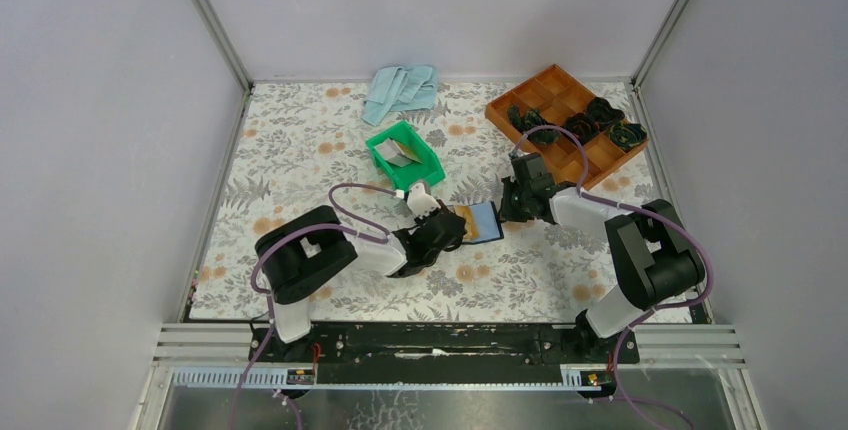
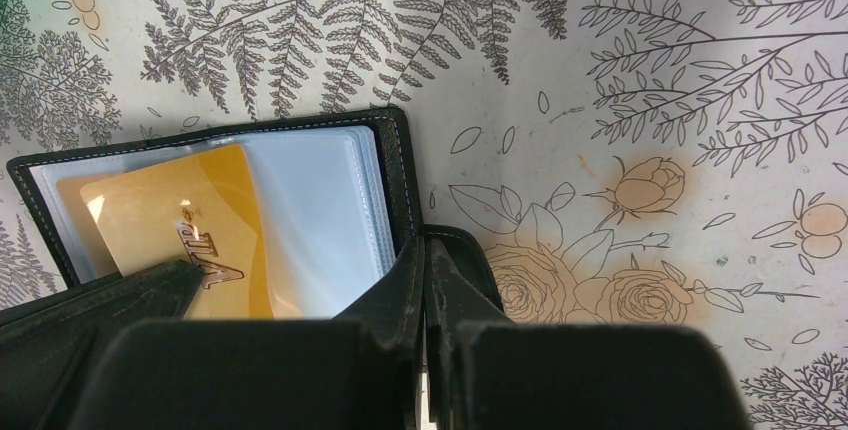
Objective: Put the credit cards into the card holder
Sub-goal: Insert the credit card into the card holder.
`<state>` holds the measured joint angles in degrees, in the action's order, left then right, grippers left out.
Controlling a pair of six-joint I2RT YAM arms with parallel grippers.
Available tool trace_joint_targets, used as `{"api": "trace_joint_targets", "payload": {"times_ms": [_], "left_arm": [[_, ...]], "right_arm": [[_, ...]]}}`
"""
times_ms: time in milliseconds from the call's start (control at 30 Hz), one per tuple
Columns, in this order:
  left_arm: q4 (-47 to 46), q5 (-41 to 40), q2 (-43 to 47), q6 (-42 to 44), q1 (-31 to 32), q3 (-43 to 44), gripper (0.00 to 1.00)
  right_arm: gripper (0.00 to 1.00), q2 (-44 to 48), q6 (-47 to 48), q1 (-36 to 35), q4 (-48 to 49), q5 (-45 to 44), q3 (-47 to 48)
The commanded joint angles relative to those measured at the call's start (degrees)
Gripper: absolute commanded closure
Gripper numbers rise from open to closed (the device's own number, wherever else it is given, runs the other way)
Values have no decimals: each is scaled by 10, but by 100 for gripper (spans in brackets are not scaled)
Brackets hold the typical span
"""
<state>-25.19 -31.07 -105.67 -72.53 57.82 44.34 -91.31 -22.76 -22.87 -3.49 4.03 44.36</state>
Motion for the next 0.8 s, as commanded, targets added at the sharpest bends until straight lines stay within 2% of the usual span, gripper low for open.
{"api": "trace_joint_targets", "payload": {"times_ms": [0,233,767], "left_arm": [[88,15,-20,18,6,-30,100],[82,24,-12,12,9,-57,100],[73,41,-38,26,10,-34,100]], "right_arm": [[100,-14,9,0,12,-6,12],[100,-18,9,0,12,-9,15],[100,-21,9,0,8,-13,18]]}}
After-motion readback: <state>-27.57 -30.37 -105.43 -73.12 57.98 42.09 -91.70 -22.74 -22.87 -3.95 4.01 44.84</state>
